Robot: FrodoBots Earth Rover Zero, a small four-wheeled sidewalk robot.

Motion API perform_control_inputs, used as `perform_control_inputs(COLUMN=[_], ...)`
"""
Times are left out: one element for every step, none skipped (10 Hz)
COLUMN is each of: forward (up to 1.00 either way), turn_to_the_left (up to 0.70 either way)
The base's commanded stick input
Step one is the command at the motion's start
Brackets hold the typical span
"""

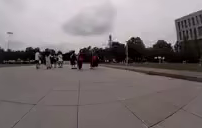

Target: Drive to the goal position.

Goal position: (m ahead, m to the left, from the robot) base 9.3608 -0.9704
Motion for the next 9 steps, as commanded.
perform_control_inputs(forward=[0.55,0.55,0.55,0.55,0.55,0.55,0.55,0.55,0.57], turn_to_the_left=[0.15,0.15,0.15,0.15,0.15,0.15,0.15,0.15,0.16])
